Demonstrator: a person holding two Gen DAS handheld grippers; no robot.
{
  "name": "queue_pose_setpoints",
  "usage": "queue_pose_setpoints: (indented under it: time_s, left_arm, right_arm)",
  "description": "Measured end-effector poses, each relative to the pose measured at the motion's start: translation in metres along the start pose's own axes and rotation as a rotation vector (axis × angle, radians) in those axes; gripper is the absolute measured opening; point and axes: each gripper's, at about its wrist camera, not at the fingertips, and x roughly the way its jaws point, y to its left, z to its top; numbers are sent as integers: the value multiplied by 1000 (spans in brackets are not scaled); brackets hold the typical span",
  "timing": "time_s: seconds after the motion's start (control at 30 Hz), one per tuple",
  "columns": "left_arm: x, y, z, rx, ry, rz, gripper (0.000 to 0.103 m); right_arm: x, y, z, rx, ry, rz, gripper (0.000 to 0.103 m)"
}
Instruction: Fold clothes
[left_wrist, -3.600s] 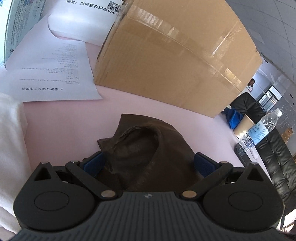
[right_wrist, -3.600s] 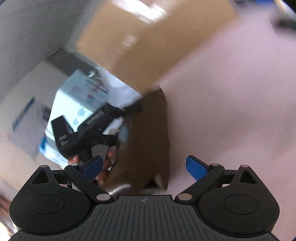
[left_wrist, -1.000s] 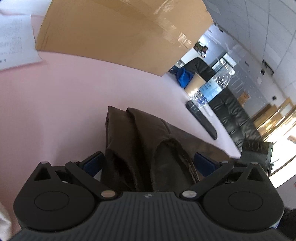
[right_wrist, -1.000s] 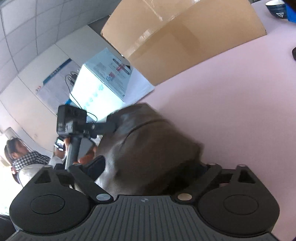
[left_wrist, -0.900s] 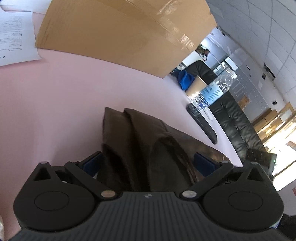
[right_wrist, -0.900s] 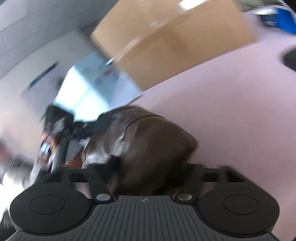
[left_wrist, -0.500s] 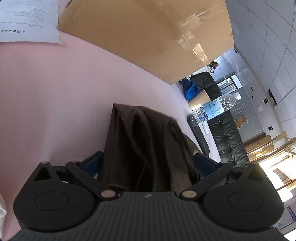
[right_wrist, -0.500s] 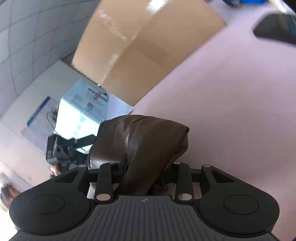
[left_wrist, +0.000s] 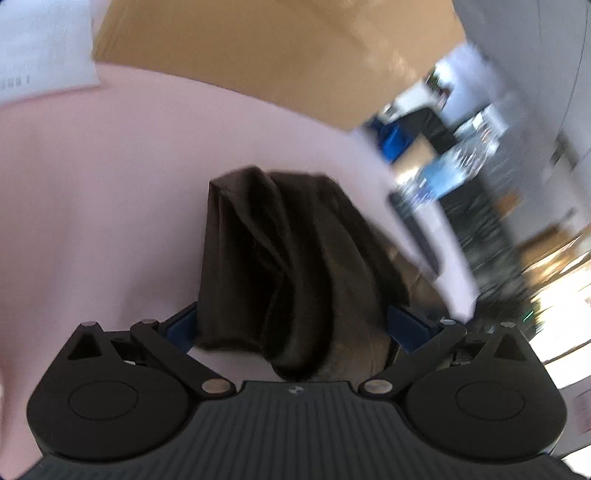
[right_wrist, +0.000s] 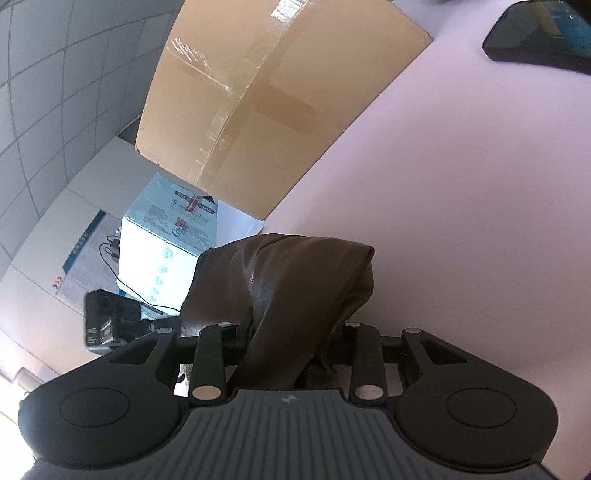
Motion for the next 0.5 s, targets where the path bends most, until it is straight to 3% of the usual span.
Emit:
queue_pose_setpoints:
  time_s: [0.17, 0.3, 0.37, 0.5]
  left_arm:
    - [3, 7, -7, -120, -14, -67, 103]
    - [8, 22, -14, -288, -110, -160, 103]
    - [7, 22, -16, -311, -153, -157, 103]
    - [11, 7, -21, -263, -204, -83, 103]
  right_arm:
    - [3, 3, -1, -11, -6, -8, 30]
    - [4, 7, -3, -56, -4, -20, 32]
    - [5, 9, -5, -79, -3, -26, 32]
    - [6, 13, -7, -112, -7, -34, 32]
